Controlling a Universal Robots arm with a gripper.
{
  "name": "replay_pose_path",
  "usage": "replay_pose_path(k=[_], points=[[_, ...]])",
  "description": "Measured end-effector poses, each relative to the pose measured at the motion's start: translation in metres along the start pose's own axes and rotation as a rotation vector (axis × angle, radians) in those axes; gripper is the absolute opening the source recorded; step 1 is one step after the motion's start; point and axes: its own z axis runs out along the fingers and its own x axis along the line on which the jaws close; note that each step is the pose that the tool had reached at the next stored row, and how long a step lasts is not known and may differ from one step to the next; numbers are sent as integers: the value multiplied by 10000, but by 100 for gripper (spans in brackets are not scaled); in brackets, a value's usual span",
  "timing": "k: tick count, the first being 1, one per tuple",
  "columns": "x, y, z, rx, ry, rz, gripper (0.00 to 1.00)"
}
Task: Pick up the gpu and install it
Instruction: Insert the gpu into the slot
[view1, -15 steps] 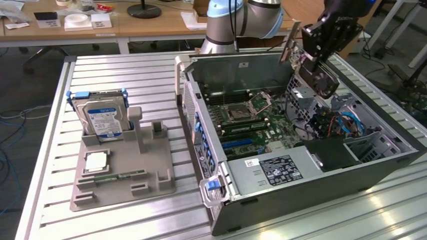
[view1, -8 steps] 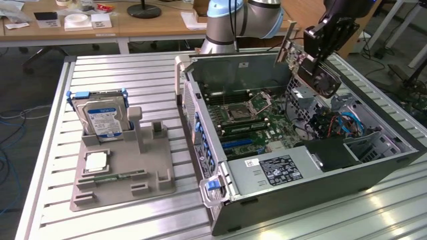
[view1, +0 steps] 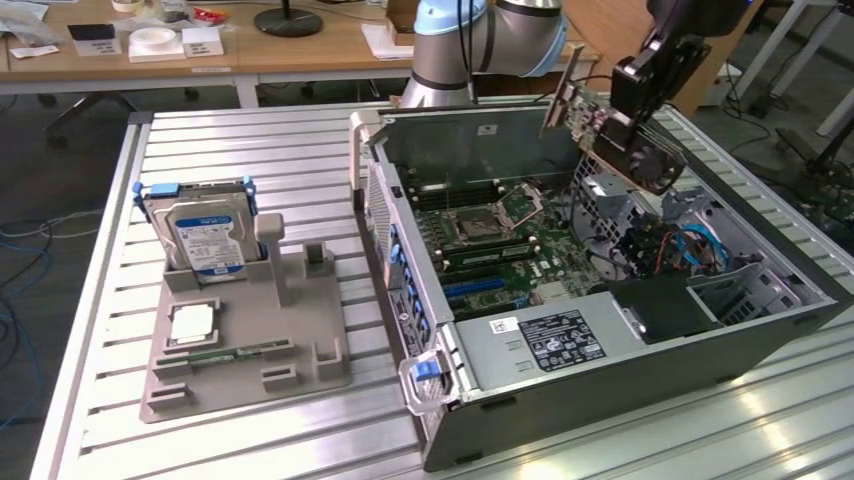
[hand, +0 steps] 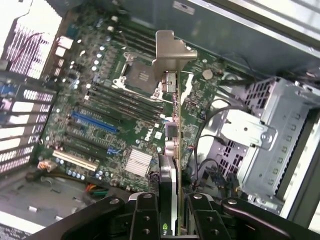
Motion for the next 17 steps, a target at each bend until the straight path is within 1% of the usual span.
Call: replay_pose_path(k=[10,17], points=[[1,0,8,-22,73,-1623,27],[2,0,11,18,145,-2594,27]])
